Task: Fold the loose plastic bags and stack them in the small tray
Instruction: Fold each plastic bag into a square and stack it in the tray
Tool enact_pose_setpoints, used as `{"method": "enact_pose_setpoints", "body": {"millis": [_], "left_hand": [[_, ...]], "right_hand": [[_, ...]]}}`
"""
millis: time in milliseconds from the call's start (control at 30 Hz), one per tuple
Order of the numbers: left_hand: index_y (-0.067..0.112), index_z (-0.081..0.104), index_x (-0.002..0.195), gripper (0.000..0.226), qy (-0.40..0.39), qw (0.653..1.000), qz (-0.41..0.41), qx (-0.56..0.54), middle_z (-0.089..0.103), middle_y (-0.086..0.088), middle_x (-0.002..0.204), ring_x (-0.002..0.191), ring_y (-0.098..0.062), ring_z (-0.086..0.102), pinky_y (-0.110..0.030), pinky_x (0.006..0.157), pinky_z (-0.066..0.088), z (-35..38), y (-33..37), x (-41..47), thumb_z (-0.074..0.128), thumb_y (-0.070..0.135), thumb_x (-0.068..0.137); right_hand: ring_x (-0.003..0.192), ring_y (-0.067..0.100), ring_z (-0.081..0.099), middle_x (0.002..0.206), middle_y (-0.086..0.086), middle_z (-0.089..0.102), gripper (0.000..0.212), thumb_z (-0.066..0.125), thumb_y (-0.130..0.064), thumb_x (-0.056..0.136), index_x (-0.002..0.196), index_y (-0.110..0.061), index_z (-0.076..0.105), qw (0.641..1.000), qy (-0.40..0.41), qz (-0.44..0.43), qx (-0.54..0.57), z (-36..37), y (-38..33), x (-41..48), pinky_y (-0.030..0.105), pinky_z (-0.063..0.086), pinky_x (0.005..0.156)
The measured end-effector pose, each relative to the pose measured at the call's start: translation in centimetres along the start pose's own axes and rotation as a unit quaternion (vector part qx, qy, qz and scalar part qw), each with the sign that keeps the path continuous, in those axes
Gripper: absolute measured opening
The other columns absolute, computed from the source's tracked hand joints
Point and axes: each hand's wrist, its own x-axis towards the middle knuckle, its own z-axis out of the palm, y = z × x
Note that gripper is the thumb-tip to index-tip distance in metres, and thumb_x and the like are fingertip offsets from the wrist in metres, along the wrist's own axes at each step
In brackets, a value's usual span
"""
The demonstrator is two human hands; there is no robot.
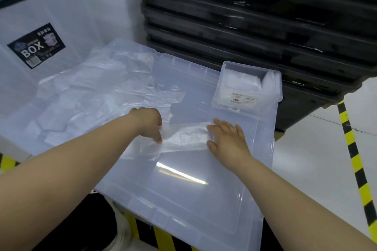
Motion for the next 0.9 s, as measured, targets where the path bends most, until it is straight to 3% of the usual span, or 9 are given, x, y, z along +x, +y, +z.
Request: {"method": "enact_pose_setpoints", "body": {"millis": [100,267,367,433,600,667,733,833,900], "left_hand": [[0.018,0.052,0.062,0.026,-0.002,0.997,0.033,-0.069,0.049,0.003,0.065,0.069,-0.016,0.049,-0.021,0.056,0.035,0.2,-0.8,-0.7,0.07,0.026,0.078],[0.017,0.056,0.051,0.031,0.021,0.961,0.043,-0.272,0.043,0.011,0.039,0.04,-0.002,0.041,-0.007,0.038,0.027,0.3,-2.0,-3.0,0.073,0.014,0.077],[0.01,0.063,0.062,0.018,0.081,0.874,-0.004,-0.479,0.045,0.011,0.032,0.029,0.002,0.039,-0.007,0.034,0.03,1.2,-1.5,-3.6,0.072,0.009,0.078],[0.008,0.061,0.066,0.017,0.095,0.807,-0.043,-0.582,0.045,0.01,0.031,0.025,0.002,0.037,-0.009,0.031,0.028,2.1,-0.6,-3.6,0.066,0.007,0.083],[0.017,0.058,0.07,0.029,0.056,0.712,-0.085,-0.695,0.058,0.006,0.046,0.035,-0.004,0.051,-0.012,0.037,0.039,4.2,2.5,-2.8,0.047,0.008,0.095],[0.018,0.057,0.075,0.028,0.05,0.707,-0.089,-0.7,0.059,0.0,0.061,0.037,-0.006,0.053,-0.014,0.039,0.041,4.4,3.3,-2.6,0.042,0.01,0.097],[0.017,0.057,0.088,0.022,0.034,0.71,-0.083,-0.698,0.059,-0.001,0.07,0.046,-0.008,0.057,-0.02,0.045,0.044,4.4,3.6,-3.0,0.038,0.013,0.099],[0.017,0.04,0.134,0.034,0.016,0.731,-0.075,-0.678,0.053,-0.002,0.078,0.061,-0.016,0.054,-0.027,0.053,0.044,4.2,2.9,-3.7,0.037,0.016,0.1],[0.016,0.021,0.146,0.05,-0.002,0.733,-0.069,-0.676,0.049,-0.004,0.077,0.058,-0.017,0.052,-0.029,0.049,0.049,4.3,2.1,-4.3,0.037,0.012,0.099]], "right_hand": [[0.143,0.013,0.003,0.156,-0.003,0.006,0.048,0.036,-0.027,0.098,0.144,-0.023,0.024,1.0,0.002,-0.002,0.008,-0.1,-0.1,-0.1,0.032,-0.008,0.113],[0.143,0.021,0.007,0.155,0.005,0.011,0.049,0.044,-0.02,0.095,0.143,-0.016,0.03,0.993,0.11,-0.016,0.039,-0.5,-0.3,-0.3,0.029,-0.003,0.113],[0.123,0.039,0.046,0.132,0.021,0.05,0.041,0.058,-0.007,0.077,0.118,-0.001,0.059,0.96,0.267,-0.058,0.063,-0.3,-1.1,-0.1,0.042,0.024,0.105],[0.111,0.036,0.056,0.116,0.02,0.062,0.039,0.058,-0.013,0.068,0.105,-0.003,0.064,0.951,0.292,-0.094,0.04,-0.3,-1.4,-0.1,0.041,0.037,0.098],[0.099,0.031,0.066,0.108,0.012,0.068,0.051,0.064,-0.02,0.055,0.106,-0.01,0.063,0.959,0.173,-0.223,-0.03,0.6,-1.3,-0.2,0.055,0.047,0.081],[0.103,0.03,0.064,0.11,0.011,0.067,0.048,0.065,-0.016,0.061,0.107,-0.007,0.066,0.964,0.098,-0.245,-0.024,0.8,-1.5,-0.6,0.046,0.042,0.093],[0.124,0.022,0.049,0.128,0.007,0.057,0.046,0.059,-0.01,0.08,0.126,-0.01,0.054,0.971,0.041,-0.237,0.0,0.7,-1.7,-0.8,0.028,0.023,0.111],[0.136,0.013,0.03,0.144,-0.001,0.039,0.053,0.049,-0.014,0.09,0.141,-0.016,0.035,0.975,-0.008,-0.223,0.011,0.7,-1.4,-1.0,0.017,0.006,0.111],[0.137,0.013,0.028,0.147,-0.001,0.036,0.055,0.048,-0.015,0.09,0.142,-0.016,0.032,0.976,-0.009,-0.219,0.002,0.6,-1.7,-1.1,0.016,0.005,0.11]]}}
